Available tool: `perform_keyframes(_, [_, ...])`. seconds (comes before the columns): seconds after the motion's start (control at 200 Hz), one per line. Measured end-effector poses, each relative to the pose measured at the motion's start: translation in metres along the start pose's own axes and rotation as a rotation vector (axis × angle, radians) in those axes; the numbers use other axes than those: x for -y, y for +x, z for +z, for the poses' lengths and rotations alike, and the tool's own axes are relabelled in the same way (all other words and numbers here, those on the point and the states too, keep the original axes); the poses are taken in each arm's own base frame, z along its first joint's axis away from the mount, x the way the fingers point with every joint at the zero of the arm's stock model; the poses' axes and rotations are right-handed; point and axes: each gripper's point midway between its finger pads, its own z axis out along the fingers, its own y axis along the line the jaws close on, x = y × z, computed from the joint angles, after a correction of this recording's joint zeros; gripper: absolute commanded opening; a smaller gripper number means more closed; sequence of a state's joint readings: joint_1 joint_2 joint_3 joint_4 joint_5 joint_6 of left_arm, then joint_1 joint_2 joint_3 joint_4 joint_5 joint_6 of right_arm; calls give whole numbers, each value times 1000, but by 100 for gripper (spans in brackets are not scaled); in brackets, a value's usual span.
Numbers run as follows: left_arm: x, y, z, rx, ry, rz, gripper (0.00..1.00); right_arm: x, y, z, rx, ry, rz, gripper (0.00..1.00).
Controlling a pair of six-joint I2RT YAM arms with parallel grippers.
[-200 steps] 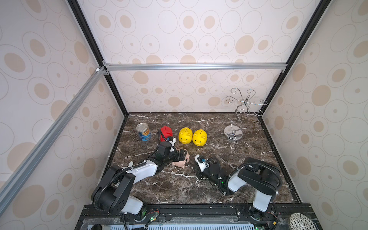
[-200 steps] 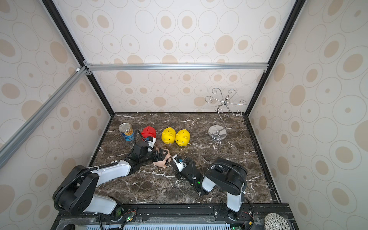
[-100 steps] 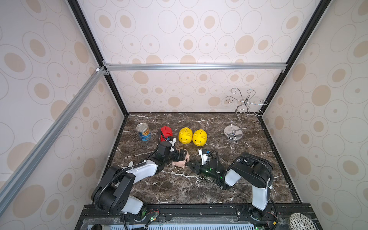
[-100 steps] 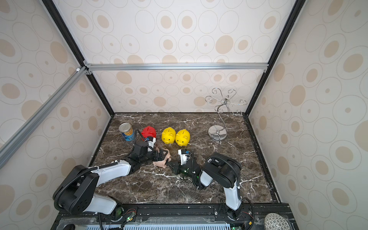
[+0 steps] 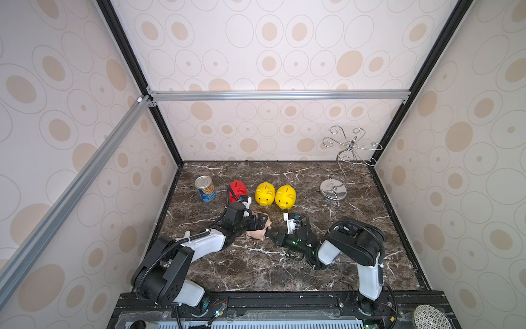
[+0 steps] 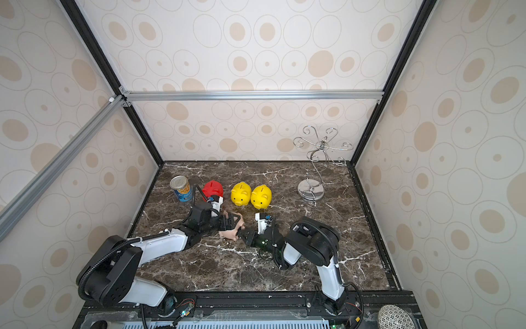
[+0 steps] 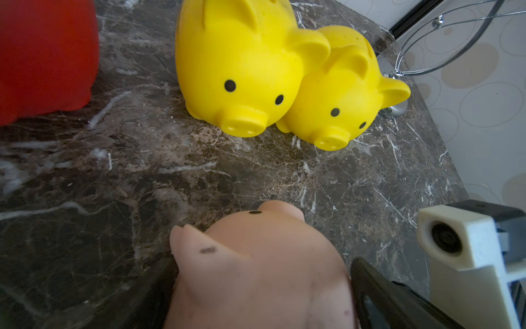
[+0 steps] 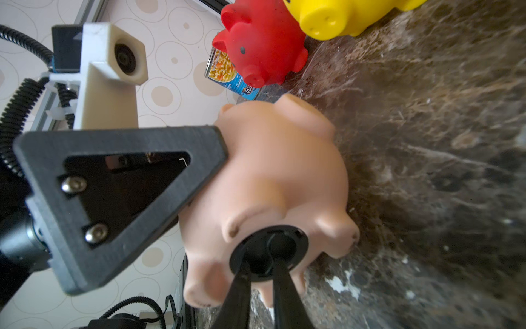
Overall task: Open piggy banks
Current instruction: Open the lid on the piggy bank.
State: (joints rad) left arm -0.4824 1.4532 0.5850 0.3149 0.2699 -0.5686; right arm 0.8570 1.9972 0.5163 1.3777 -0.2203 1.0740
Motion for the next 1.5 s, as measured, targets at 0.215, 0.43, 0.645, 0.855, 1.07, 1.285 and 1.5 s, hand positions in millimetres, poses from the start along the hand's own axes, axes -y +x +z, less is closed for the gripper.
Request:
perform_keyframes(0.215, [1,-1,1,4,4,1,94,3,-3,6,5,3,34,19])
perform_keyframes(0.43, [1,-1,1,7,6,0,94,5,-3,8,5,5,46,19])
perform_keyframes(0.645, [-3,-4,0,21,-2,-3,93,2,-5,14,-3,-11,30,7])
perform_keyframes(0.855, [-6,-7,0,32,-9,-5,92,-1,-4,18,-26,-34,-6,2])
perform_keyframes(1.07, [-6,-8,1,35,-9,-6,92,-2,-5,18,-41,-42,-26,0])
perform_keyframes(1.285, [-7,-8,1,36,-10,-7,92,-1,-6,19,-40,-40,-53,0])
perform_keyframes(1.5, [-7,-9,2,40,-8,-7,92,3,-9,19,-14,-17,-218,0])
